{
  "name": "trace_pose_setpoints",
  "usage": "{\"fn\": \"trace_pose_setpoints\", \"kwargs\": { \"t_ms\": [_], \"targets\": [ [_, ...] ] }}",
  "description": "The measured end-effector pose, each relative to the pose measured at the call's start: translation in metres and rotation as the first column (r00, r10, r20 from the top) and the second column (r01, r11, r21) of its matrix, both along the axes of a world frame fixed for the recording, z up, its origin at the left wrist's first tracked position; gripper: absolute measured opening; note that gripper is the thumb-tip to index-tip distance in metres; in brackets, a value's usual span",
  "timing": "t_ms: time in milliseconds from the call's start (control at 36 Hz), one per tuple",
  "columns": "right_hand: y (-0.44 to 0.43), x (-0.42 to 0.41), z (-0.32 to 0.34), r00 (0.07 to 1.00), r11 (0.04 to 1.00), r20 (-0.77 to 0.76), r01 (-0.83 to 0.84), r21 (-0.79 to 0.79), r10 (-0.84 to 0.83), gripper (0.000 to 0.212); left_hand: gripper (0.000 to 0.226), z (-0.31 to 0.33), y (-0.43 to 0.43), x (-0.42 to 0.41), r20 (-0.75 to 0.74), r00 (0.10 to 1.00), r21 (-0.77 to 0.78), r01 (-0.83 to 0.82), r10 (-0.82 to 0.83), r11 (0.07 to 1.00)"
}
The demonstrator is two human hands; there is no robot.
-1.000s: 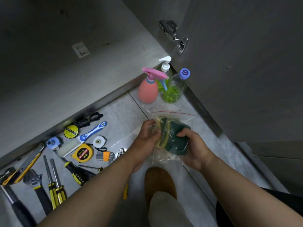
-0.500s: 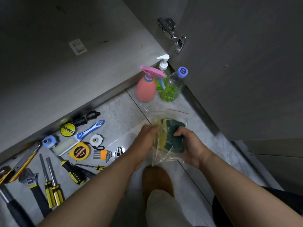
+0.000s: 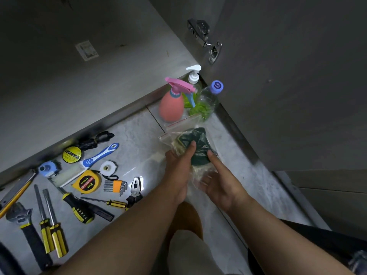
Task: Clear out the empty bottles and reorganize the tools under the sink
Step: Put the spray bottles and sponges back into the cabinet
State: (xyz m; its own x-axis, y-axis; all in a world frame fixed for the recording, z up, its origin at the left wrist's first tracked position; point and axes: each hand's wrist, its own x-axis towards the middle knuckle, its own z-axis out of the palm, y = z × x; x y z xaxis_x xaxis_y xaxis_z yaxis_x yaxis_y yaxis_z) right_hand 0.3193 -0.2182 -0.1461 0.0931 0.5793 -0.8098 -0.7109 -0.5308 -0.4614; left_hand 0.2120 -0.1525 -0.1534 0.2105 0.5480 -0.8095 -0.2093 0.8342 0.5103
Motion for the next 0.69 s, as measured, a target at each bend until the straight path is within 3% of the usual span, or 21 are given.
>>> {"fn": "trace_pose_setpoints", "kwargs": {
  "t_ms": [139,250,333,444,556,639,694],
  "targets": [
    [0.003,0.001,-0.005,0.972,0.979,-0.12,0.206,0.002,-0.204,0.042,0.084,0.008,0.006,0.017,-0.175,0.95,-0.024,0.26,-0.26,0.965],
    [0.006,0.022,-0.013,0.952,0.948,0.092,0.3,-0.105,-0.291,0.046,0.048,0.008,0.018,0.01,-0.202,0.88,0.065,0.45,-0.43,0.891],
    [0.013,0.04,-0.017,0.918,0.921,0.259,0.349,-0.17,-0.3,0.051,0.052,0.002,0.028,-0.007,-0.375,0.786,0.11,0.564,-0.492,0.818],
    [0.031,0.051,-0.014,0.868,0.89,0.341,0.431,-0.152,-0.362,0.061,0.035,-0.001,0.036,-0.033,-0.507,0.708,0.152,0.634,-0.492,0.758],
    [0.039,0.047,-0.018,0.804,0.864,0.522,0.452,-0.222,-0.286,0.069,0.021,-0.006,0.033,-0.067,-0.703,0.588,0.229,0.72,-0.401,0.655],
    [0.035,0.044,-0.023,0.694,0.791,0.713,0.488,-0.368,-0.097,0.107,0.017,-0.009,0.028,-0.097,-0.805,0.488,0.249,0.794,-0.337,0.554],
    [0.031,0.04,-0.024,0.622,0.714,0.782,0.526,-0.462,0.048,0.119,0.018,-0.008,0.025,-0.119,-0.856,0.418,0.23,0.835,-0.304,0.5]
  ]
}}
